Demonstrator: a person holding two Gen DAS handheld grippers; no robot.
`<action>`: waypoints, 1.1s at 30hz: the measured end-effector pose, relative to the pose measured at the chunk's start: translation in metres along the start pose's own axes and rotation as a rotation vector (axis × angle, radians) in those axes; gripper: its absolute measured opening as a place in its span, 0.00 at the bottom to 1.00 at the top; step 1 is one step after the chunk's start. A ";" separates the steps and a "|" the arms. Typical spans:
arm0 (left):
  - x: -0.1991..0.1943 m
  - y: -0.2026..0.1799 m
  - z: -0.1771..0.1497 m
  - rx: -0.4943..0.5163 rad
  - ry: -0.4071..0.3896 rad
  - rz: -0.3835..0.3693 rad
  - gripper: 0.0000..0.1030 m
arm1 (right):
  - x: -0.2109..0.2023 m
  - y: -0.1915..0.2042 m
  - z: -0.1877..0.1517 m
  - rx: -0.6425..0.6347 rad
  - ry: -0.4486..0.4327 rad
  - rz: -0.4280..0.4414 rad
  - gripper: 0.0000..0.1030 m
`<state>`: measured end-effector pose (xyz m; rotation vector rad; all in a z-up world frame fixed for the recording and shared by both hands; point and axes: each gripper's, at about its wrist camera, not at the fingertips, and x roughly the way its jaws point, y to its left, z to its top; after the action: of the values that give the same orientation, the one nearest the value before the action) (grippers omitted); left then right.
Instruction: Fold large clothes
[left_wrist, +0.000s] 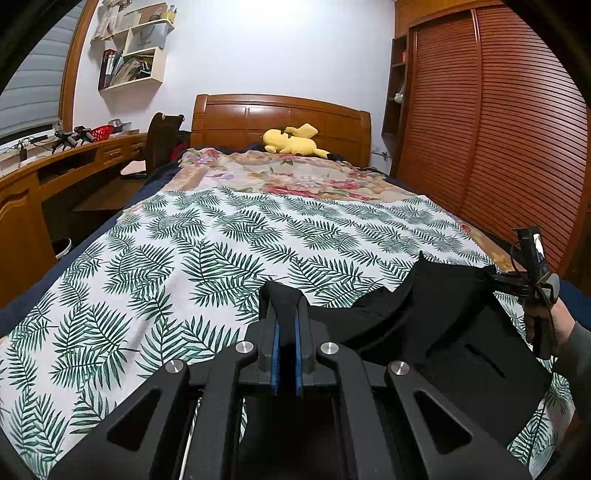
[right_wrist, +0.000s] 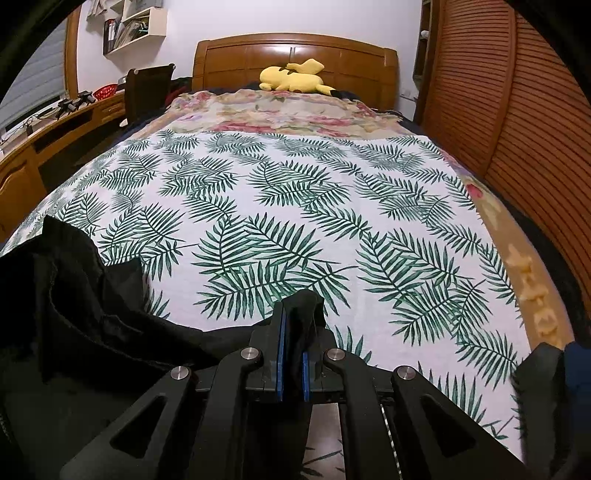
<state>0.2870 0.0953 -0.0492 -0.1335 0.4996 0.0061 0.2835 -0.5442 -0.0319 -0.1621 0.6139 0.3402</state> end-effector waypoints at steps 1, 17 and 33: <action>-0.001 0.001 0.000 -0.002 -0.003 -0.002 0.13 | -0.001 0.000 0.000 0.005 0.000 -0.001 0.06; 0.001 -0.010 -0.018 0.006 0.024 -0.090 0.80 | 0.013 0.001 -0.020 0.039 0.121 0.040 0.57; -0.009 -0.039 -0.053 0.076 0.113 -0.185 0.80 | 0.034 -0.018 -0.024 0.081 0.089 0.101 0.05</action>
<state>0.2553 0.0500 -0.0855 -0.1061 0.5979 -0.2021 0.3031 -0.5584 -0.0703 -0.0691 0.7245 0.4072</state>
